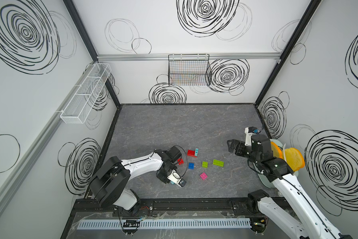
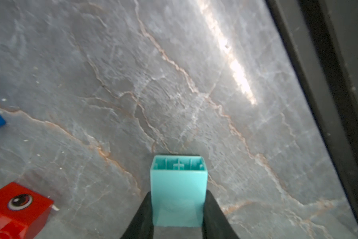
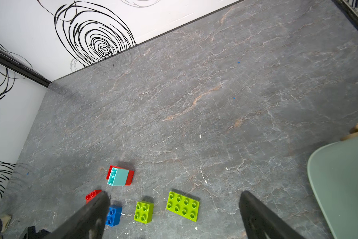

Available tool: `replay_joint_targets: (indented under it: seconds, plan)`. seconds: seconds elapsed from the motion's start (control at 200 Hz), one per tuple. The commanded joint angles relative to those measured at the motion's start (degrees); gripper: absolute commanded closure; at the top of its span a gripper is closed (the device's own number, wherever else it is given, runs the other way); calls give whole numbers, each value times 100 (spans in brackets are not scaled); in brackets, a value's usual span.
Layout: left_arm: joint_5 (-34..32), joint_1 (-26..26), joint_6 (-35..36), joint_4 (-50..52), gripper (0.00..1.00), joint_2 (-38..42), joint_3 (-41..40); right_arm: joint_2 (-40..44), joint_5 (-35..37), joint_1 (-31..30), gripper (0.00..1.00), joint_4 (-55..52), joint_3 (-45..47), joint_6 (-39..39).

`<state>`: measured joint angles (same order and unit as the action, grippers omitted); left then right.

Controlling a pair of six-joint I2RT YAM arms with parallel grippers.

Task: Assemble a giraffe with lego
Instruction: Pick up the lego brick from the center of the board, then assemble the lego brick with the lego brick.

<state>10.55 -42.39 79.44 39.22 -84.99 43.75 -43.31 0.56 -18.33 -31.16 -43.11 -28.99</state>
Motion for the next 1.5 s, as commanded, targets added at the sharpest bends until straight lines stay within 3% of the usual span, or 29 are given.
replay_joint_targets:
  seconds: [0.0, 0.16, 0.38, 0.65, 0.85, 1.081, 1.496]
  plan:
    - [559, 81, -239, 140, 76, 342, 309, -58, -365, 26, 1, 155, -21, -79]
    - [974, 138, -1015, -43, 76, 571, 931, -288, -1471, 14, 3, 439, -187, -321]
    - [1911, 326, -2472, -778, 75, 718, 1694, -844, -2679, -110, 11, 1202, -459, -1292]
    - [2159, 542, -4048, -1544, 76, 684, 2181, -1847, -2497, -1069, 19, 1023, -1574, -1592]
    - [2796, 814, -5130, -2002, 76, 768, 2181, -2335, -2537, -1640, 31, 1277, -1835, -1745]
    - [2838, 1025, -5457, -2265, 76, 836, 2153, -2671, -2559, -1876, 47, 1276, -2038, -1734]
    - [2578, 935, -5121, -2166, 76, 843, 2073, -3223, -2351, -2225, 59, 841, -2604, -1377]
